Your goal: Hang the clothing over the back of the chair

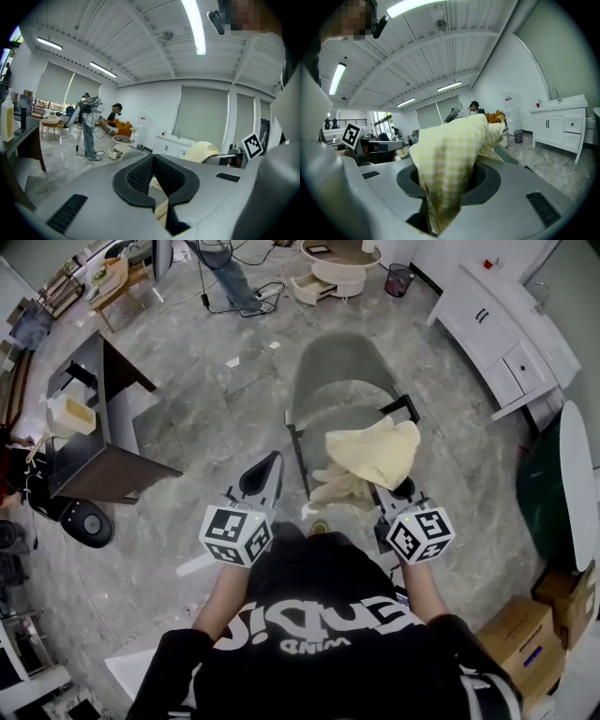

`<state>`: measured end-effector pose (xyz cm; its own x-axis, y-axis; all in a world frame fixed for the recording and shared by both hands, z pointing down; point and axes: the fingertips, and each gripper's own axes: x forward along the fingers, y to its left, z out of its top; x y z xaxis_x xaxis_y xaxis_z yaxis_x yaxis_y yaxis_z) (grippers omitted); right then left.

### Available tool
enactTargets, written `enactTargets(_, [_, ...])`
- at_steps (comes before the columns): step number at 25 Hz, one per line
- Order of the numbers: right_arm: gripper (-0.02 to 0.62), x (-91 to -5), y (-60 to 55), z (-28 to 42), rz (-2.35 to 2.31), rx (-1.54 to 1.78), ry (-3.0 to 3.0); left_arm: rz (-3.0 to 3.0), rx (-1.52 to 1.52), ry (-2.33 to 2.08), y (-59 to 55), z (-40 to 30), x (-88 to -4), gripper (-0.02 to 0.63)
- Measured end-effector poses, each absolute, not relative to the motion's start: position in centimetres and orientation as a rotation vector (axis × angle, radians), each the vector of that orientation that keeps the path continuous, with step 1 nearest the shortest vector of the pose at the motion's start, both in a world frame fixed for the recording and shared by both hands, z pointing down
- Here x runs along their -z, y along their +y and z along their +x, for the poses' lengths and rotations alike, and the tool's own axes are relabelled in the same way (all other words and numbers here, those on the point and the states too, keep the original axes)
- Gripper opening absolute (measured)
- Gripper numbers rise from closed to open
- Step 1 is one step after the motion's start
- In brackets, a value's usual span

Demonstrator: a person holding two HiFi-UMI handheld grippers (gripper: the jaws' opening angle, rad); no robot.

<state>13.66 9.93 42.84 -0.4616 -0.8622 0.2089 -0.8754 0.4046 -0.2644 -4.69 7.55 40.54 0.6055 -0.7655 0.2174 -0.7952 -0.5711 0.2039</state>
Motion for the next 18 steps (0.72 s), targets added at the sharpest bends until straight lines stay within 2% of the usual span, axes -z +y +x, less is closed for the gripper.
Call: enactTargets(18, [0.132, -43.0, -1.1, 14.4, 1.624, -0.545, -2.568, 2.571, -0.159, -1.212, -4.5, -3.0, -41.1, 0.015])
